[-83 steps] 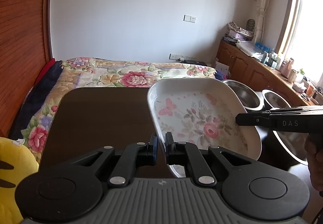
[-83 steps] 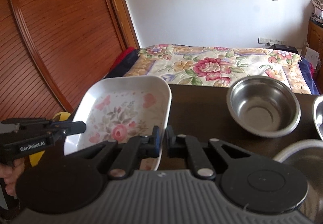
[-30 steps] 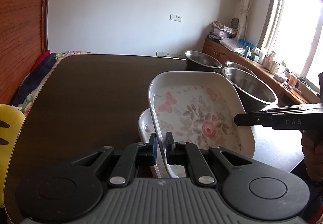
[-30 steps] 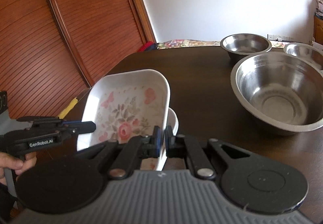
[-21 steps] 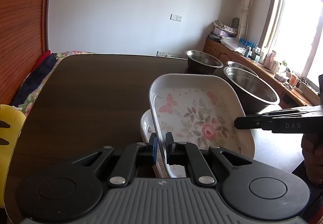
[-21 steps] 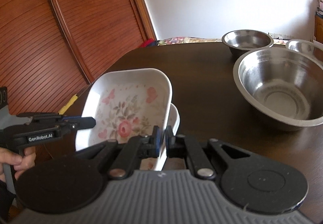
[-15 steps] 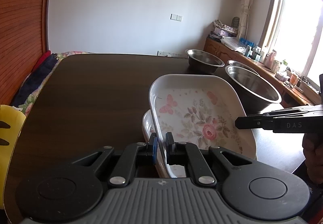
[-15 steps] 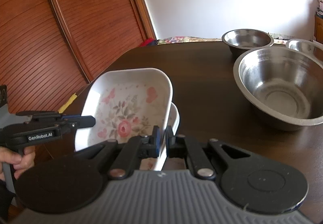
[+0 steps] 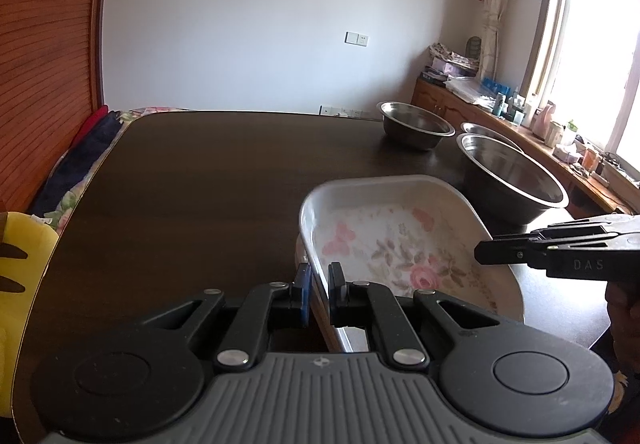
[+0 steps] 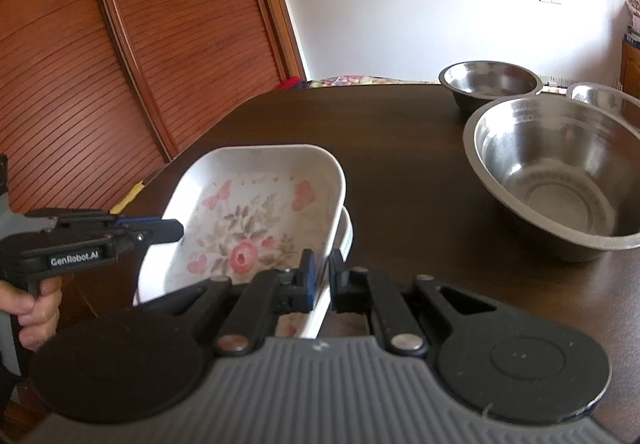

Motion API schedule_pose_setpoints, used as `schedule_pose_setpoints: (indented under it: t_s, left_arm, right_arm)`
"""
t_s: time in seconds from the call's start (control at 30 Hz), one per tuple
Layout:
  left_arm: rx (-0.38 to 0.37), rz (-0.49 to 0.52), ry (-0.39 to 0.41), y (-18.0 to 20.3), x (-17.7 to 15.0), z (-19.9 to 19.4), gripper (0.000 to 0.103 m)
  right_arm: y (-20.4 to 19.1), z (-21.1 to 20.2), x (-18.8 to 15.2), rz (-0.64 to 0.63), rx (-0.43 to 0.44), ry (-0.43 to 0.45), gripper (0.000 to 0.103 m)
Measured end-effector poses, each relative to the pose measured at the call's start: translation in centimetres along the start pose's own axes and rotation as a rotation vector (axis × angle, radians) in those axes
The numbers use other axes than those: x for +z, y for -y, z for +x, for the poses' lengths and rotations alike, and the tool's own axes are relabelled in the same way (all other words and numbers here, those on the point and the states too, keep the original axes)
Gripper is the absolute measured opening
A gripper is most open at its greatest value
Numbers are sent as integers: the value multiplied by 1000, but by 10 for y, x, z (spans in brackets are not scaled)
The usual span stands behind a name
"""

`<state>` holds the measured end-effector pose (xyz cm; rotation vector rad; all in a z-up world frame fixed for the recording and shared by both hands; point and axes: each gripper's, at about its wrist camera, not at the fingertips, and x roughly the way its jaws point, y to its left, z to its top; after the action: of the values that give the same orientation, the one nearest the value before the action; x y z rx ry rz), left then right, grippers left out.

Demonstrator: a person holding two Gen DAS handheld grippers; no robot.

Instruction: Organize plates and bowls

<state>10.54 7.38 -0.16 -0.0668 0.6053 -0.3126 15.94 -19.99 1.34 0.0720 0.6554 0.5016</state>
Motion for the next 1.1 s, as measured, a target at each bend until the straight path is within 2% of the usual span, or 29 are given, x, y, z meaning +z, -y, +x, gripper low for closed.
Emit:
schedule_pose_setpoints:
  t_s: [0.23, 0.3, 0.47, 0.63, 0.67, 0.7, 0.77, 0.9, 0.93, 1.03, 1.1]
  left_arm:
    - [7, 13, 54, 7, 3, -10, 37]
    - [3, 33, 76, 14, 5, -13, 41]
    - [-18, 81, 137, 42, 10, -17, 62]
    - [-61, 108, 184, 74, 17, -11, 74]
    - [-73, 107, 190, 82, 18, -8, 77]
    - [-82, 105, 195, 88, 19, -5, 78]
    - [-95, 101, 206, 102, 21, 2, 86]
    - [-119, 110, 229, 130, 25, 14, 95]
    - [-118, 112, 235, 136, 27, 17, 100]
    - [-112, 108, 249, 149, 28, 28, 103]
    - [-106, 113, 244, 158, 29, 37, 103]
  right_arm:
    - [-7, -6, -2, -60, -36, 36, 11]
    - [-7, -11, -2, -73, -37, 57, 11]
    - [-3, -31, -3, -85, -40, 124, 12]
    - [14, -56, -7, -90, -79, 194, 16]
    - [19, -61, -7, -91, -90, 207, 20]
    - [25, -66, -8, -91, -103, 222, 29]
    - [35, -75, -9, -90, -127, 249, 36]
    - [57, -86, -11, -83, -171, 283, 37]
    - [62, -88, -12, -80, -175, 292, 37]
    - [77, -88, -13, -79, -232, 304, 45]
    - [87, -88, -14, -76, -254, 314, 54]
